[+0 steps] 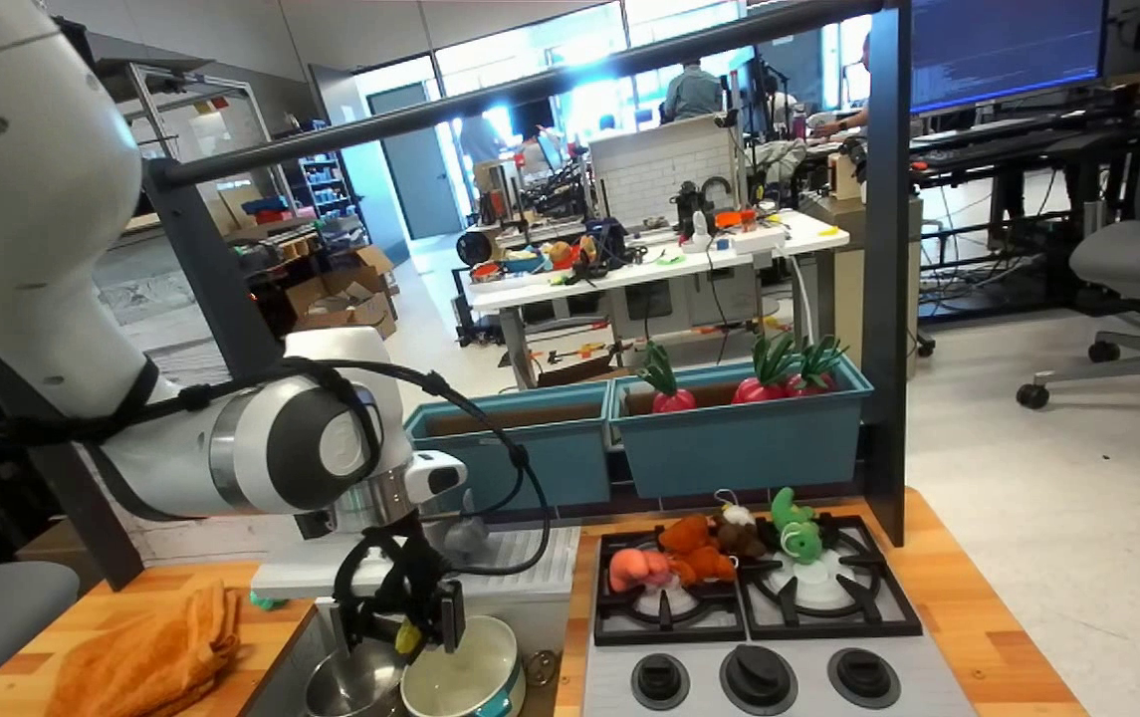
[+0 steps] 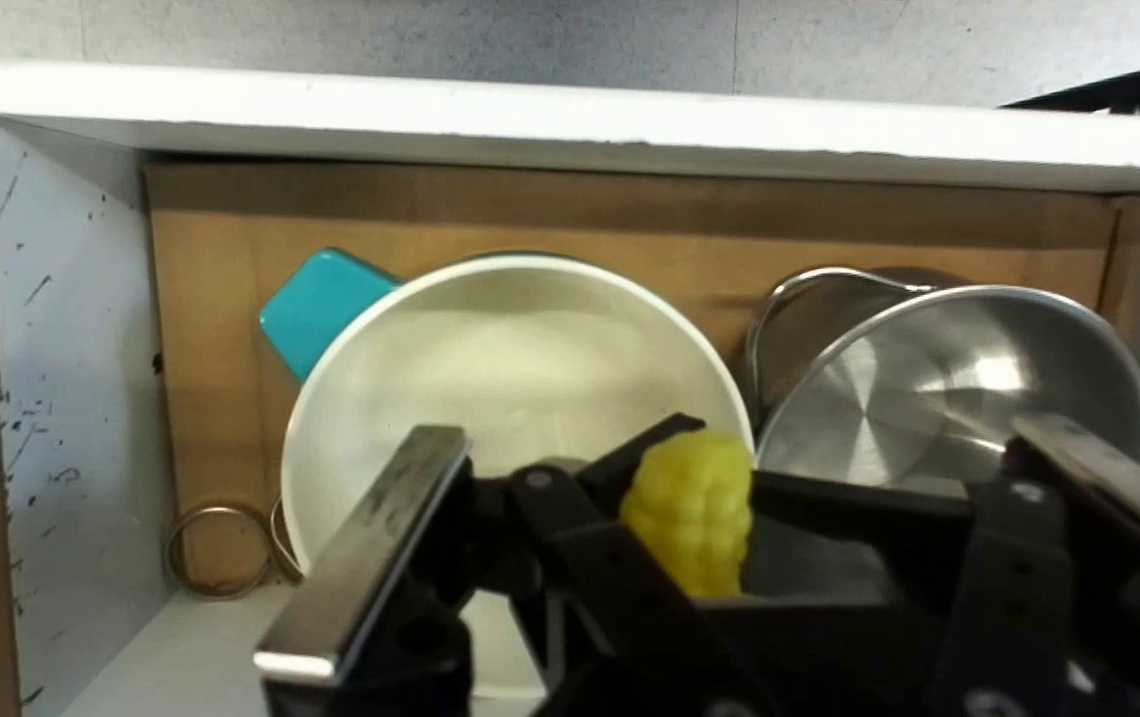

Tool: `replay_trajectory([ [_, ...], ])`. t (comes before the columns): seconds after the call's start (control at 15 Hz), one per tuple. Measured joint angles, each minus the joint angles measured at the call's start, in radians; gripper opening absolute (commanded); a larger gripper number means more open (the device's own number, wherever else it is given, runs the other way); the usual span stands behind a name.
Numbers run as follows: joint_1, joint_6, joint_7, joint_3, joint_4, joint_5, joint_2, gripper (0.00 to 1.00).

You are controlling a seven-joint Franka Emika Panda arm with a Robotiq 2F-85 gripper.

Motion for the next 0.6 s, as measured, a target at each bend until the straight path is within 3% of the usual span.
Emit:
replay_trajectory([
  [0.13,0.002,-0.037,0.009,-0.013,0.047,0.000,0.035,0.05],
  [0.2,0.002,-0.046,0.012,-0.020,0.065,0.000,0.048,0.26],
  [0.47,-0.002,-0.064,0.015,-0.041,0.104,0.000,0.070,0.55],
  [0.53,-0.004,-0.064,0.007,-0.044,0.105,0.000,0.070,0.37],
  [0.6,-0.006,-0.058,-0.002,-0.045,0.104,0.000,0.070,0.44],
])
